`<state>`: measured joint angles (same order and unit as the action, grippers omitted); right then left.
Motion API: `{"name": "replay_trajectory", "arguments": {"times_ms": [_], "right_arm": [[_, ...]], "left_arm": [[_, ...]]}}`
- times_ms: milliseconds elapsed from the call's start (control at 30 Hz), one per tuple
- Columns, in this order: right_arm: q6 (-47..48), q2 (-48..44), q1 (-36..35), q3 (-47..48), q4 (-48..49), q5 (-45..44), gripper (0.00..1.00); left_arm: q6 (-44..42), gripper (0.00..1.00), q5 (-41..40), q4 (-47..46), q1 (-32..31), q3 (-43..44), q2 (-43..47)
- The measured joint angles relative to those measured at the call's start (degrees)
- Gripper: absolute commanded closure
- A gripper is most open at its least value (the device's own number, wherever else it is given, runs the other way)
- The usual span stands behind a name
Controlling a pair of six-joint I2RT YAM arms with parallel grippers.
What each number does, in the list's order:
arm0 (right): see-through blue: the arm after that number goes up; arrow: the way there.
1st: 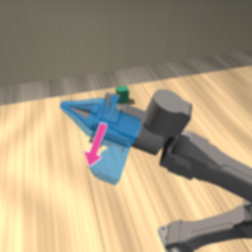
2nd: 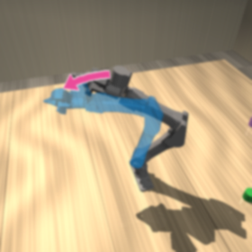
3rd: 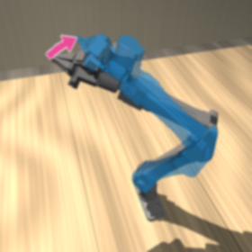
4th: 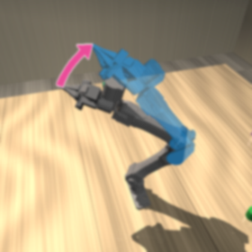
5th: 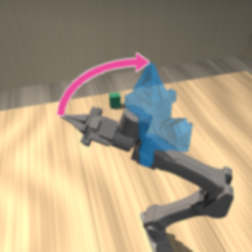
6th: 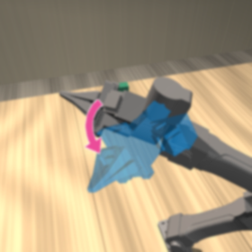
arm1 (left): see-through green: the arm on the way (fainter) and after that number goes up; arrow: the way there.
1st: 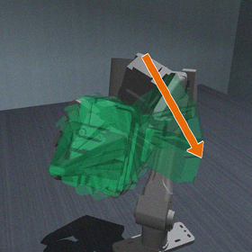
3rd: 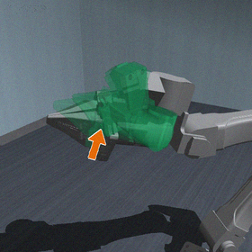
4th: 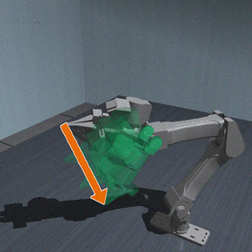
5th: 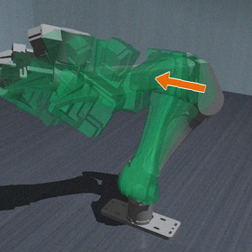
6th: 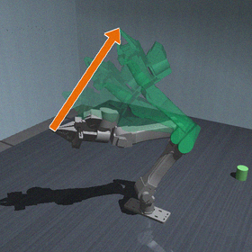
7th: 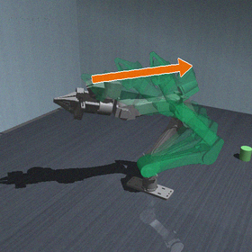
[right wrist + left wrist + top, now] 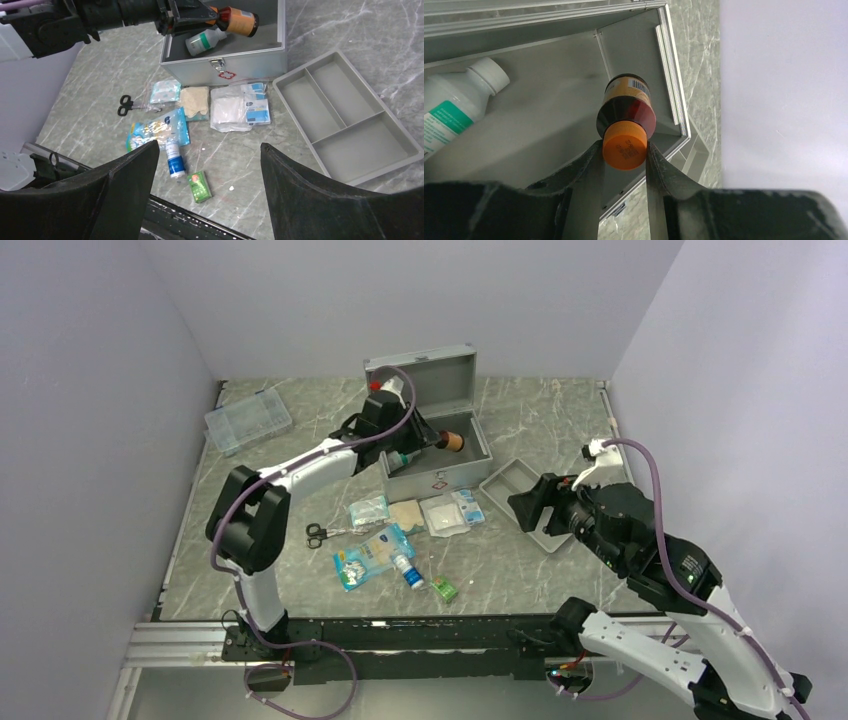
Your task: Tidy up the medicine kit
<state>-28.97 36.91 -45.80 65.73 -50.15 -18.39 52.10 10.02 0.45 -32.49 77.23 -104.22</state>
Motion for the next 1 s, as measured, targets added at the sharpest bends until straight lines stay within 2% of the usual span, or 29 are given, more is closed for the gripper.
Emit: {"name": "replay_trajectory", "arguments": {"times_ms": [600,633,800,1000], "right_arm": [[0.0,-1.8,0.0,0.0,-2.1,-1.1,0.22],[0.0,-1.8,0.0,0.0,-2.3,-1.1,0.22],[0.0,-1.8,0.0,0.0,-2.8,-1.2,0.21],[-0.1,-1.8,0.0,0.0,-3.0,-1.2,0.21]], "left_arm": [[4.3,1.0,-4.0,-5.7,-2.7,-2.0,-6.1],[4.5,0.98,-4.0,-5.7,-2.7,-2.0,-6.3],[4.6,0.68,-4.0,-5.0,-2.7,-2.0,-7.2],[4.6,0.46,-4.3,-2.4,-2.7,-1.9,-7.2]]}}
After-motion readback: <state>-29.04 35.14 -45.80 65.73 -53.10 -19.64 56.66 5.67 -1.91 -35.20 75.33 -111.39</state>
